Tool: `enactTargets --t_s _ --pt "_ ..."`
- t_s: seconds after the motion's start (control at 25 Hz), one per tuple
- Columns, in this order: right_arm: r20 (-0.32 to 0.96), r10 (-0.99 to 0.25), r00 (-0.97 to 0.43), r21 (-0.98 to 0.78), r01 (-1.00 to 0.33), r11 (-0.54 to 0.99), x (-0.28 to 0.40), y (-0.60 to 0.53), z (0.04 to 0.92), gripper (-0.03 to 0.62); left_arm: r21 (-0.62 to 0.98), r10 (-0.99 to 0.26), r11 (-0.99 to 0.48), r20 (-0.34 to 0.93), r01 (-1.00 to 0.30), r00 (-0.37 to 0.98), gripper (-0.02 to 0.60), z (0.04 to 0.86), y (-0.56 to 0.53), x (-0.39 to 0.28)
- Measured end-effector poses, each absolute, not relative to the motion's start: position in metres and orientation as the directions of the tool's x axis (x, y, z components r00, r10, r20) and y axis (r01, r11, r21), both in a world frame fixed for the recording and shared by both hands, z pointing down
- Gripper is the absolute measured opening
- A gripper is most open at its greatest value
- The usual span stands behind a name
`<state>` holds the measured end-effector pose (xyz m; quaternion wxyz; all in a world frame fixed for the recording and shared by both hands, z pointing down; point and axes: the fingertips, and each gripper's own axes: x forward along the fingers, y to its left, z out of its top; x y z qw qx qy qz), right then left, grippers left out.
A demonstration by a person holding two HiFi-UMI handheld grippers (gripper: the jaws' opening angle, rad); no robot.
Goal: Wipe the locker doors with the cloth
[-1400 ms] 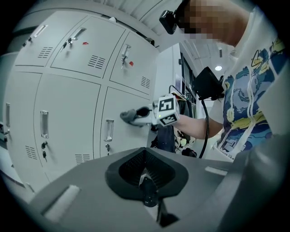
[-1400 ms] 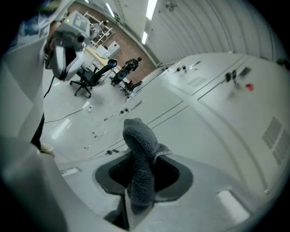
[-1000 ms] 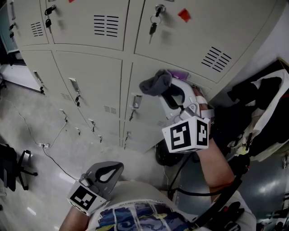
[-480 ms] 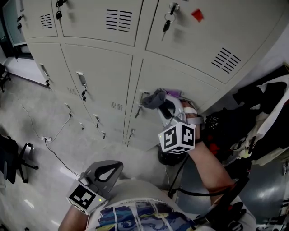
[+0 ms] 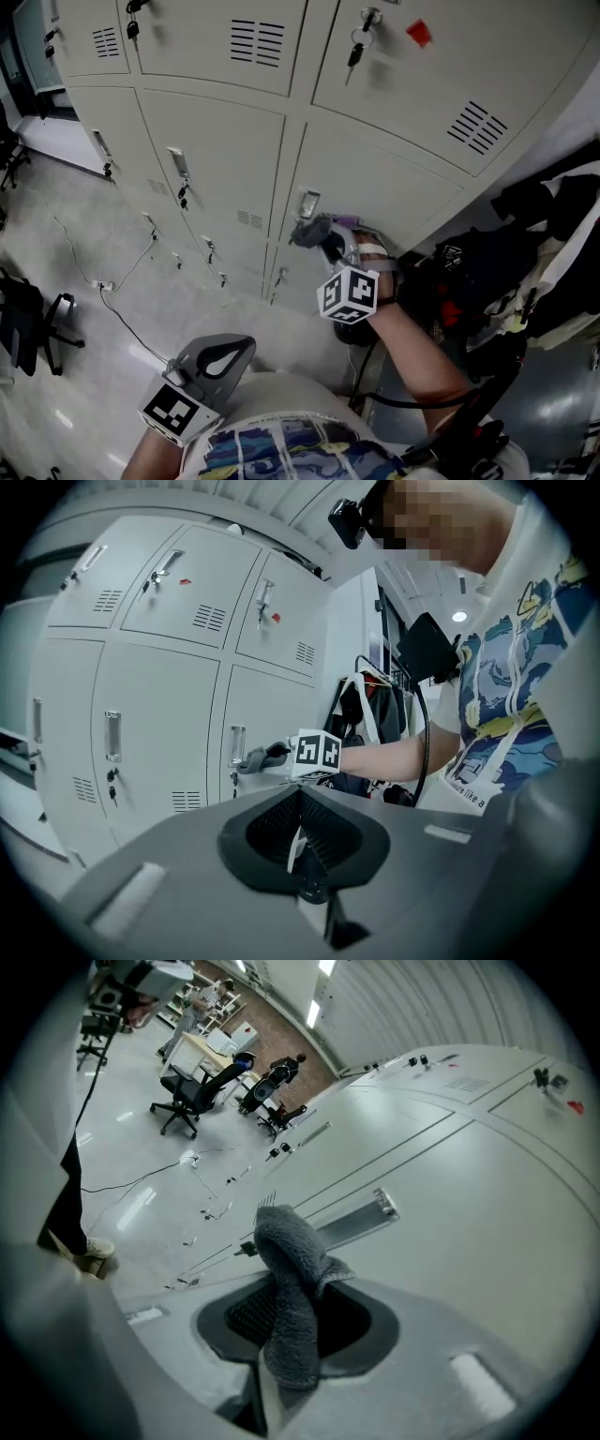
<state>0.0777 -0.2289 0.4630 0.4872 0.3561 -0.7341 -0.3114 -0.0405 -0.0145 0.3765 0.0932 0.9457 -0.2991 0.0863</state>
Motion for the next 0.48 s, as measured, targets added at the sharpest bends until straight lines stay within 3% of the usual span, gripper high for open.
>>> enactTargets --t_s 0.48 --pt "0.668 -0.714 -0.21 0.693 -0.174 0.7 0.082 -0.228 0.577 0.11 0.127 -0.565 -0.789 0.232 -0.601 0.791 0.002 0.379 -0.015 -0.046"
